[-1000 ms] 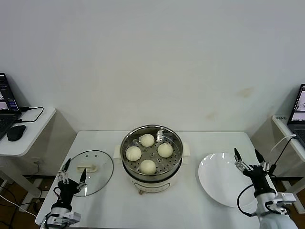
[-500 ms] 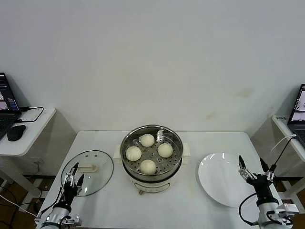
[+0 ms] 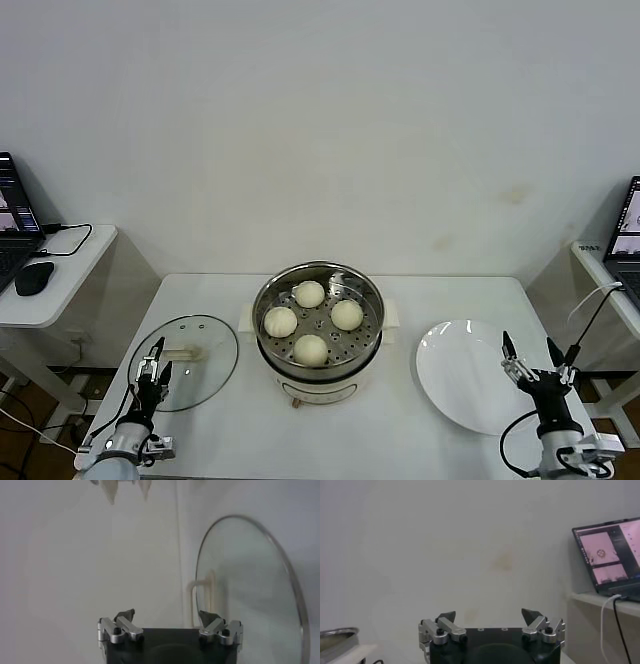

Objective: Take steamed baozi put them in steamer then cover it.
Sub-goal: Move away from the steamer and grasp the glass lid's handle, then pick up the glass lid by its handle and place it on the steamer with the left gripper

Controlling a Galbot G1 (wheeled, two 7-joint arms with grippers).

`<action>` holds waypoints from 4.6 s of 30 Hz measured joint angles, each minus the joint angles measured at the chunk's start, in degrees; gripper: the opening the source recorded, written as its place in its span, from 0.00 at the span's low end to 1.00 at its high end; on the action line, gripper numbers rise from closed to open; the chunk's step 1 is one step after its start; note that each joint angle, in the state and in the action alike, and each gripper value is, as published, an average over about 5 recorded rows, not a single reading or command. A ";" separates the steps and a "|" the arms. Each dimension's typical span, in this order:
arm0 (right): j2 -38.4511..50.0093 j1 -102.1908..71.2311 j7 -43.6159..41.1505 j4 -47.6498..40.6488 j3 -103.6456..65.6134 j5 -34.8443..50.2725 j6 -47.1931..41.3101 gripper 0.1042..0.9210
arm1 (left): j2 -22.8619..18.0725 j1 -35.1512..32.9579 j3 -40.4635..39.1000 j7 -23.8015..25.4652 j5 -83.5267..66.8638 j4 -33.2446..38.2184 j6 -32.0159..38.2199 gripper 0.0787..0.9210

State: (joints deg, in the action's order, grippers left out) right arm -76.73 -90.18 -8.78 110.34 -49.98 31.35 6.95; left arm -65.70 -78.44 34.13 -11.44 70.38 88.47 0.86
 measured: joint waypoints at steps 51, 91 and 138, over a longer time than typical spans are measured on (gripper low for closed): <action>-1.57 0.76 -0.24 -3.10 -0.57 -1.89 0.97 0.88 | -2.49 13.81 -4.35 1.12 0.28 -12.42 -5.99 0.88; -1.59 1.40 -0.48 -2.78 -0.65 -2.09 0.00 0.88 | -3.16 8.50 -1.96 5.69 -6.03 -4.45 -9.38 0.08; -5.48 2.25 0.86 2.84 0.71 -8.38 -3.30 0.88 | -11.25 5.33 -9.24 27.74 14.82 35.09 -33.10 0.08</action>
State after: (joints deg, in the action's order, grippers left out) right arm -82.21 -87.93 -7.92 113.18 -49.27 22.97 3.65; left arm -76.96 -73.11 24.89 16.30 85.21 123.56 -32.24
